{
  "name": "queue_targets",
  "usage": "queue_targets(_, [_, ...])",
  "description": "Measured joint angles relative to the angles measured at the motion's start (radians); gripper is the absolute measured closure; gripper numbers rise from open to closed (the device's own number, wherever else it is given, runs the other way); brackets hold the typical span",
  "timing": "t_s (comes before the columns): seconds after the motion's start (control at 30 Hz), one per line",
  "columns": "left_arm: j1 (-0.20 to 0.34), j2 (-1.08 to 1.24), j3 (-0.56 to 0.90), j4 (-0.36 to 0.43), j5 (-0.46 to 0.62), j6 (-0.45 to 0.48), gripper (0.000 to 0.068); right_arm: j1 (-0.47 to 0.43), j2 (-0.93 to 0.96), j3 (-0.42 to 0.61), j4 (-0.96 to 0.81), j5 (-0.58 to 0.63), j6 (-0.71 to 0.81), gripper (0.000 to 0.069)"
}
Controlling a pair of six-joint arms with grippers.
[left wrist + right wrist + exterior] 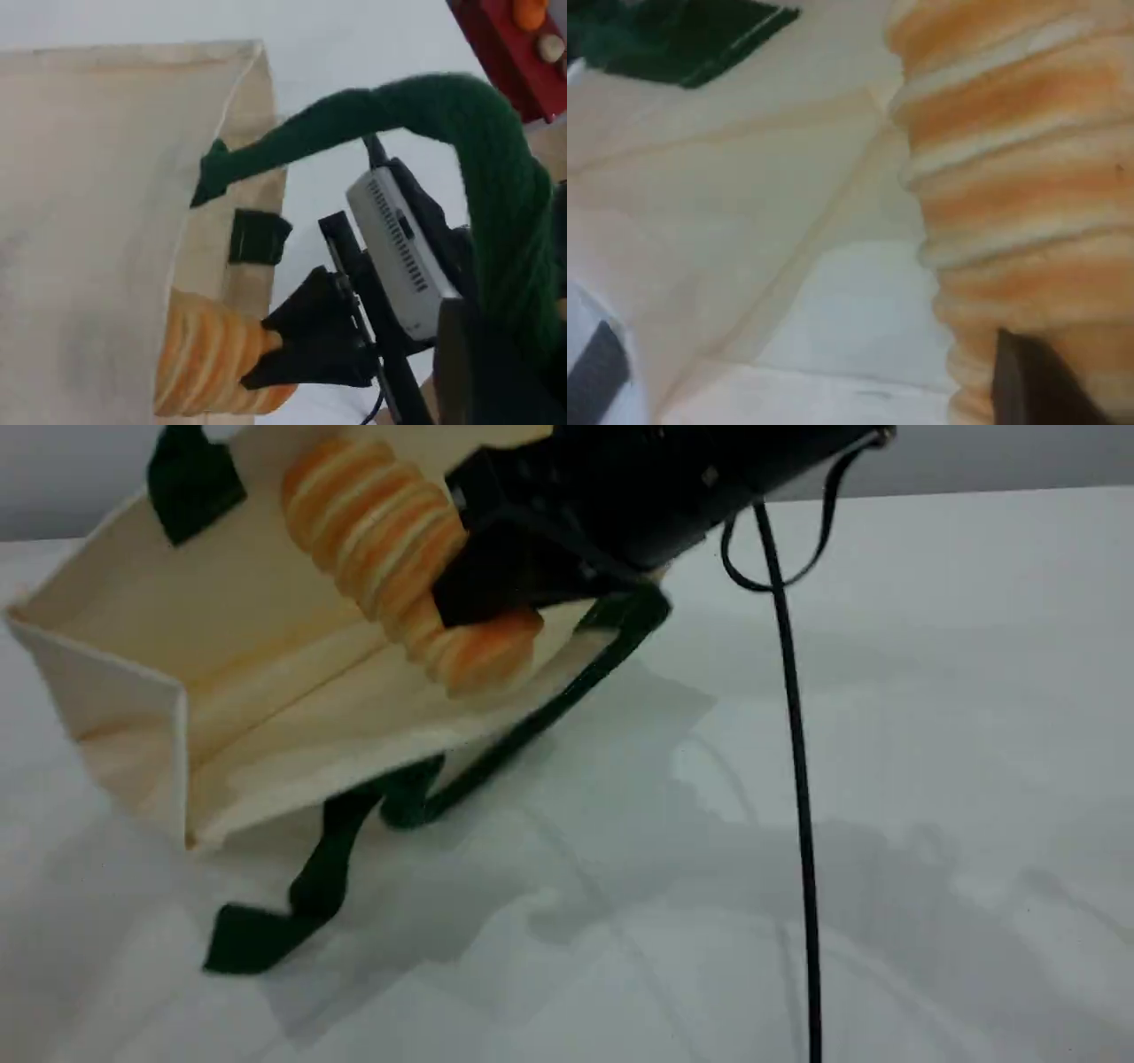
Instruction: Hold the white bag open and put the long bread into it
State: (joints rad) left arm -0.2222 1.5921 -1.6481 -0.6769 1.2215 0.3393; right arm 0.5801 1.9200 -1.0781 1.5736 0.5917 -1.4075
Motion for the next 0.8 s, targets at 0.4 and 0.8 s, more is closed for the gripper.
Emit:
queue_targets(0.4, [0.0, -0.021, 0.0, -0.005, 0.001, -0.003, 0.0597, 0.0, 0.055, -0.01, -0.039, -0.008, 0.004, 0.0611])
queue_targets(0.8, [0.0, -0.021, 0.0, -0.042, -0.001, -0.003, 0.0597, -0.001, 0.086, -0.055, -0.076, -0.098, 0.02, 0.0615])
